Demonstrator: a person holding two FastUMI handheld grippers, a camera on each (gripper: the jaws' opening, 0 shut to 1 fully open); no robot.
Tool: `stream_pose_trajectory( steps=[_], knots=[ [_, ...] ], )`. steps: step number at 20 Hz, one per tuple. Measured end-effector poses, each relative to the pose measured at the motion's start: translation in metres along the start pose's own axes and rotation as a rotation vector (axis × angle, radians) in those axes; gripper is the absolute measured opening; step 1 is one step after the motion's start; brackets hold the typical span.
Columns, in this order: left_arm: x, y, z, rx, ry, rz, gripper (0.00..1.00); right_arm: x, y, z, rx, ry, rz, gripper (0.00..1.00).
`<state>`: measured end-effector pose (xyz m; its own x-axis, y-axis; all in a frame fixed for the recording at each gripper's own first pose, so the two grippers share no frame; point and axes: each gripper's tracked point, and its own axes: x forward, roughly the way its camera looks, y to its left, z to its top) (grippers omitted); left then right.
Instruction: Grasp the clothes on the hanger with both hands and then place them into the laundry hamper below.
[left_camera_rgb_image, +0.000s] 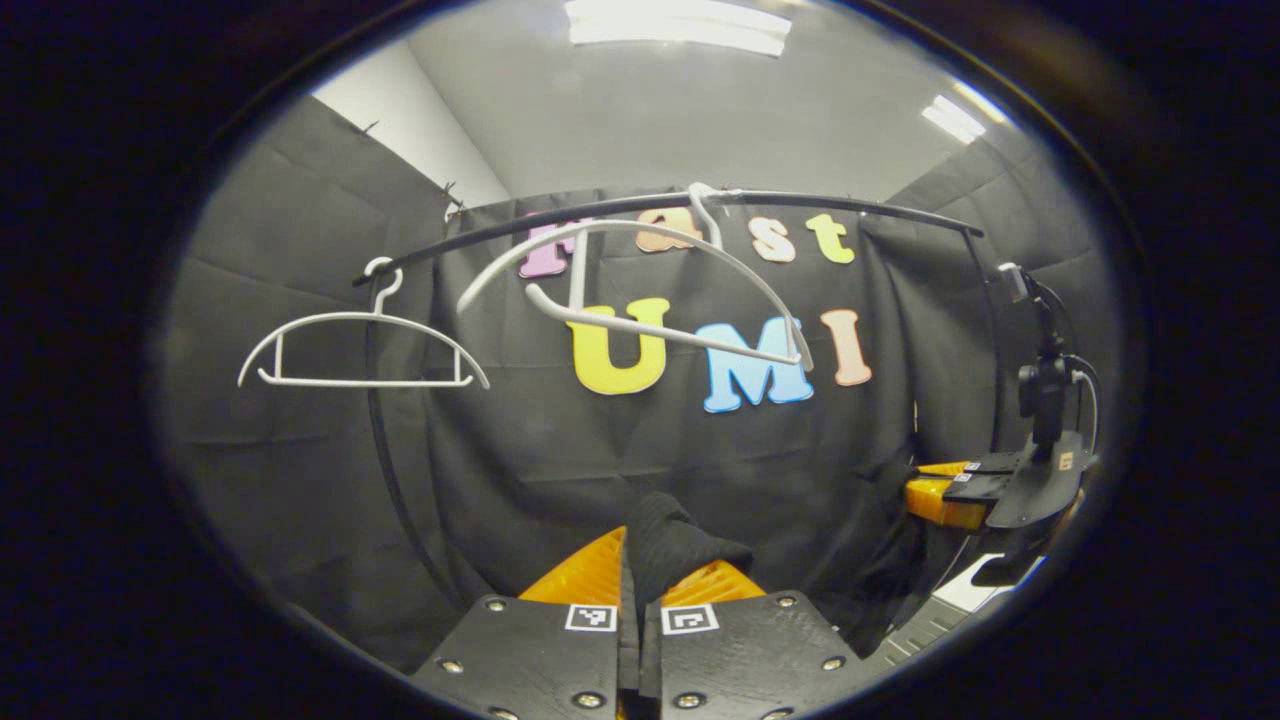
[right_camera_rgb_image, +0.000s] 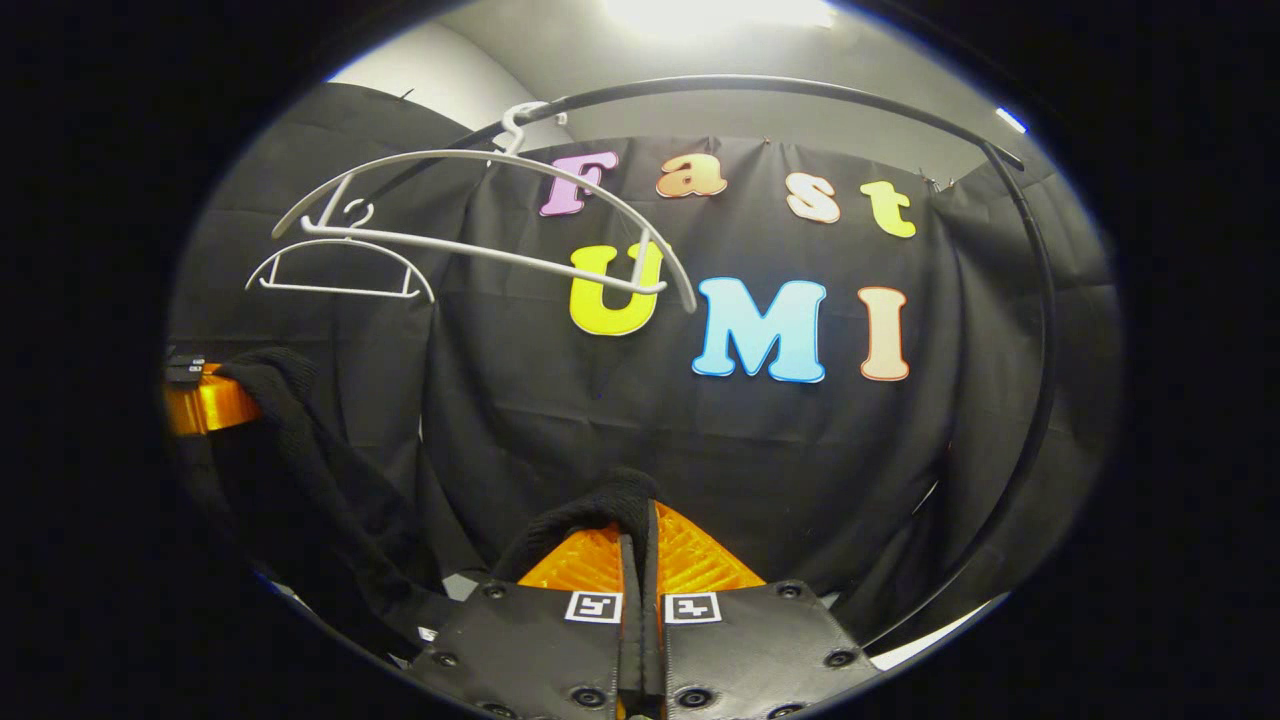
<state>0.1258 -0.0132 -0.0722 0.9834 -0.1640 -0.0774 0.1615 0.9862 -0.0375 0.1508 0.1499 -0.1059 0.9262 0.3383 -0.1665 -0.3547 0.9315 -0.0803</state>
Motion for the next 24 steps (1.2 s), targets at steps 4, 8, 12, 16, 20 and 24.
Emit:
stream_pose_trajectory(
  steps=[4,8,12,16,20,24],
  knots=[
    [-0.020,-0.021,-0.017,-0.007,0.008,-0.045,0.01,-0.020,0.026,-0.020,-0.001,0.031,0.033,0.01],
    [-0.016,-0.038,-0.052,-0.022,0.050,-0.071,0.02,-0.032,0.045,-0.055,0.006,0.088,0.053,0.01],
    [-0.013,-0.044,-0.102,-0.047,0.120,-0.089,0.01,-0.037,0.066,-0.098,-0.020,0.164,0.077,0.00],
    [-0.031,-0.048,-0.150,-0.042,0.194,-0.091,0.00,-0.046,0.076,-0.144,-0.020,0.236,0.078,0.04],
    [-0.025,-0.045,-0.203,-0.034,0.290,-0.072,0.01,-0.050,0.082,-0.187,-0.014,0.317,0.063,0.02],
    [-0.030,-0.039,-0.250,-0.007,0.397,-0.042,0.01,-0.053,0.082,-0.224,-0.009,0.414,0.031,0.00]
  ],
)
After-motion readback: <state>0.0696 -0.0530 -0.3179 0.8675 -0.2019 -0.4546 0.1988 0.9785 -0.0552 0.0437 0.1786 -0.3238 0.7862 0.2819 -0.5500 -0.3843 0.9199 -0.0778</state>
